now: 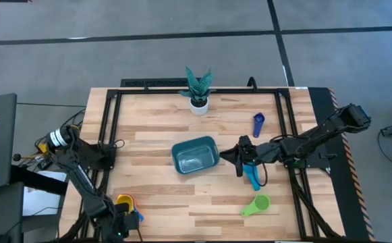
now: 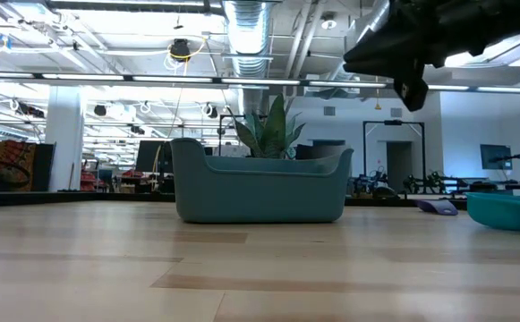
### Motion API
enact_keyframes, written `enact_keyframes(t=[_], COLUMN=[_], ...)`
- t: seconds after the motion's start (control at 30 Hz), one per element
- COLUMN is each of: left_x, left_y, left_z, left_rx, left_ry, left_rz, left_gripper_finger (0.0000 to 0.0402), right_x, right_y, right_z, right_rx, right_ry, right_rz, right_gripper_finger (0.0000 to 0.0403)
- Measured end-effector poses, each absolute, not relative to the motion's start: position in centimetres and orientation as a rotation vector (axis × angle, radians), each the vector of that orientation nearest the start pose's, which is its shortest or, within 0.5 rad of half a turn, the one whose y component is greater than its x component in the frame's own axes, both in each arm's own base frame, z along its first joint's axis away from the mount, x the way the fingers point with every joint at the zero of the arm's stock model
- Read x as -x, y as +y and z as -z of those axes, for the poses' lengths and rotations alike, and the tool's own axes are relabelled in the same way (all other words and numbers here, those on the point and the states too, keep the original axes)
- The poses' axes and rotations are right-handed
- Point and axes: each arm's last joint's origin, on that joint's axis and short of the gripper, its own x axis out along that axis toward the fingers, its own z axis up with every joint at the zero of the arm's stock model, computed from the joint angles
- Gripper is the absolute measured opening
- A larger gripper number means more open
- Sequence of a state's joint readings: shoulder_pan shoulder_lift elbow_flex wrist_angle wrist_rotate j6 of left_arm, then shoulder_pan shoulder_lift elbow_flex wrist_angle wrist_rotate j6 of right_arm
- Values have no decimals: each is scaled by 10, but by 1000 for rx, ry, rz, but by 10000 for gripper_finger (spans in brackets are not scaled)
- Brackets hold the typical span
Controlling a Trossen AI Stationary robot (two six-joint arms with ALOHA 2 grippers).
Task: Nest measuring cups in basket
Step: Stack the yellow measuring cup on top of the blue measuring cup
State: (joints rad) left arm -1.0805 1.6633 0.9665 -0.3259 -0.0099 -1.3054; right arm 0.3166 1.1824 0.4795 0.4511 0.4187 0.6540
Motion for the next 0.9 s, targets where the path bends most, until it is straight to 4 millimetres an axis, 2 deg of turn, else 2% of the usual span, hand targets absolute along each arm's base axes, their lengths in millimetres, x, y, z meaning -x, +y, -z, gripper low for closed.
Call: enact_keyframes(t=[0.23,0.5,0.7,0.9], left_x=[-154,-157,-155,-157], left_y=[-281,-267,-259,-250], left_z=[-172,-175,-194,-214], left_rx=[505,430,450,421], left_ry=[1245,1212,1105,1009], left_rz=[191,101,70,117], left_gripper_finger=[0,0,0,0], right_x=[-235,-235,-234,-231], right_y=[55,60,62,60], right_z=[-221,-223,-223,-219], right_rx=[-542,-537,-533,-488], right_ry=[166,166,172,244], right_rz=[199,181,174,194], right_gripper_finger=[76,76,76,76])
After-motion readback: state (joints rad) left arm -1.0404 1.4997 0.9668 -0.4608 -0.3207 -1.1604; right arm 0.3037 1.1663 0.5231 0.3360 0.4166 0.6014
